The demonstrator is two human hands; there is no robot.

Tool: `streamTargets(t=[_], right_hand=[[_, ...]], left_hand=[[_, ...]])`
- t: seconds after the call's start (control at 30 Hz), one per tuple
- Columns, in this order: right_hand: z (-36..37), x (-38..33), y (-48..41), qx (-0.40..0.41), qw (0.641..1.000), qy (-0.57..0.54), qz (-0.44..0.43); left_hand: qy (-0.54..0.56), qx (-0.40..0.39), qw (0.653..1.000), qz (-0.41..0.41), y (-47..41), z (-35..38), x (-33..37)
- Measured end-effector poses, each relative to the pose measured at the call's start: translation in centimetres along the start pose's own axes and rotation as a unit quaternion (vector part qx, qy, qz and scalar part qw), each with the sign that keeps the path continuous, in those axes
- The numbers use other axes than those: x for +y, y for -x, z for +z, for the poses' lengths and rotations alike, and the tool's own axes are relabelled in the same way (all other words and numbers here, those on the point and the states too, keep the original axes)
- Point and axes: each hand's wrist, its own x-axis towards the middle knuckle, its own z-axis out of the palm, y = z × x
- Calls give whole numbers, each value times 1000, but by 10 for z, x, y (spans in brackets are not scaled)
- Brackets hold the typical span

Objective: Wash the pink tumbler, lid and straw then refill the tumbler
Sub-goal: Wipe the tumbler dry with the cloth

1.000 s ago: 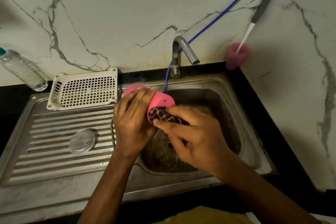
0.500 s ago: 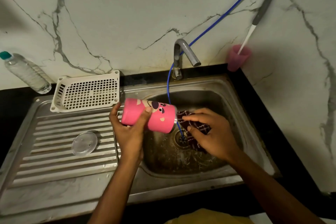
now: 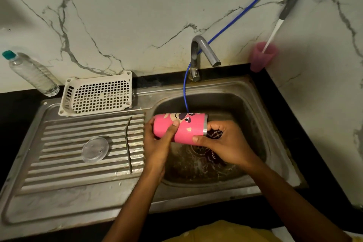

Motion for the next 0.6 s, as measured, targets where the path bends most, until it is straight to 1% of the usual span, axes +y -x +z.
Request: streamTargets(t=[0.03,0.07,0.1,0.13,0.17,0.2,0.23,0.3,0.33,0.4,0.47,0.53,0.6], right_hand=[[-7,-1,-4,-17,995,94,-27],[-14,-4,-8,-39,979,190,-56],[-18,-8,-13,-65,956,275,-78],[-21,-12,-18,-90,932,339,-87],[-22,-17,-22,-113,915,378,-89],[-21,-23,-24,-127,903,400,-90],[-16,-31,-25,-139,895,413,-97],[-6,-45,-26,-157,885,423,-114],[-3,-52,-27,-166,882,425,-119],[-1,-62,-27,-177,879,422,-129],[-1,-65,-28,-183,879,420,-132],[0,-66,-28,-173,879,422,-142],[-2,-64,-27,-178,881,410,-157]], left_hand=[[-87,-14,993,79,-1,-7,1],[-185,-51,967,170,-3,-15,2],[-282,-104,920,249,-6,-22,2],[-367,-157,866,302,-8,-25,3],[-422,-200,823,323,-6,-25,4],[-449,-219,801,331,-4,-21,2],[-460,-219,788,345,0,-16,0],[-472,-186,781,365,9,-4,-6],[-470,-164,791,356,12,0,-9],[-452,-125,823,320,17,2,-13],[-427,-105,844,307,20,1,-13],[-406,-104,847,326,21,1,-11],[-406,-107,837,350,19,-1,-7]])
